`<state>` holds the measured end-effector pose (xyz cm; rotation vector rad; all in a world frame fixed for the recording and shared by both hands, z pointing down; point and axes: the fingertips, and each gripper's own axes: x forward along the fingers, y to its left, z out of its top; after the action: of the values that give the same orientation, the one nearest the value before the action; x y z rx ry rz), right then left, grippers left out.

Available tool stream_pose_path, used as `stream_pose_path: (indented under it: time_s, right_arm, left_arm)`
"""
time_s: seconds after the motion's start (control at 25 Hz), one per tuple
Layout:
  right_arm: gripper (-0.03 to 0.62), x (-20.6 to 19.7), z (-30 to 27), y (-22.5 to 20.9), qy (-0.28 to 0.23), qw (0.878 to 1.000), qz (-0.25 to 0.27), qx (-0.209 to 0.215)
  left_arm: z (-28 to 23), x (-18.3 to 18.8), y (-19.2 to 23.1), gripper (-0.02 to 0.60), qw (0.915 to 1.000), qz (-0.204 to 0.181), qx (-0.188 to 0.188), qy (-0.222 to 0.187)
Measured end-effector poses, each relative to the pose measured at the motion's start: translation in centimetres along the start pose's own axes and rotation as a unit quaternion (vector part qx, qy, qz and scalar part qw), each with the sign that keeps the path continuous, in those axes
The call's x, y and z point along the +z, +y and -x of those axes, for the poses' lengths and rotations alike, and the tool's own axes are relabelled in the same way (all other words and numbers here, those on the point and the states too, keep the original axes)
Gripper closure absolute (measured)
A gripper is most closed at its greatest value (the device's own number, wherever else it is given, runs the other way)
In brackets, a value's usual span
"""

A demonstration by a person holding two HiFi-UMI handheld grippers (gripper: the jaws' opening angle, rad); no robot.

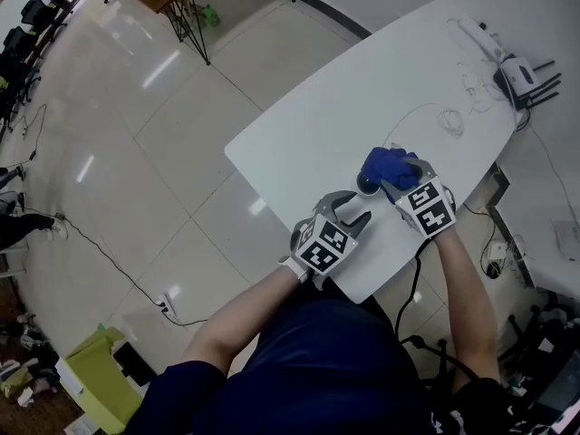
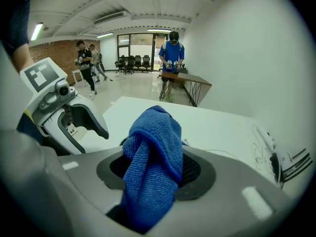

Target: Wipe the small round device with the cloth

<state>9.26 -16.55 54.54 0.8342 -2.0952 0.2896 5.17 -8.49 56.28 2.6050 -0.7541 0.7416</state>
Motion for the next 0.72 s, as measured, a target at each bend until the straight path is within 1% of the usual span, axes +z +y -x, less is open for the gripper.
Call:
stream_pose_path:
  time_s: [0.12,0.28,0.4,0.48,0.6,0.64,0.72]
  right_arm:
    - [0.391,-0.6,-1.0,-1.2,0.004,1.000,-0.013,0.011]
    - [0.391,-2.7,-3.2,-2.6,0.011,0.999,-0.039,0.029]
    - [0.391,-4.4,-4.9,-2.8,0.030,0.998,-0.048,0.036]
    - [0.391,-5.6,-5.9,-2.4,0.056,0.997,-0.034,0.029]
    - [0.391,-6.8,-6.9,-2.2,0.087,0.996,0.004,0.000]
    - [0.391,-7.0,-7.1,-2.3,0.088,0.996,0.002,-0.009]
    - [0.391,-7.2,-7.2,-2.3,0.079,0.996,-0.030,-0.022]
  left_arm:
    - [-0.3,-0.5,0.4,0.377,1.0000,0.003,0.000,0.009]
    - [-1.2,-1.3,0.9,0.377,0.9997,0.009,0.000,0.024]
    - [-1.7,-1.7,0.8,0.377,0.9993,0.015,-0.003,0.033]
    - [-1.8,-1.9,0.7,0.377,0.9991,0.019,-0.004,0.037]
    - [-1.8,-2.3,0.7,0.377,0.9989,0.020,-0.006,0.042]
    - [-1.8,-2.5,0.8,0.377,0.9988,0.021,-0.006,0.043]
    - [-1.4,-2.8,0.9,0.377,0.9987,0.024,-0.006,0.044]
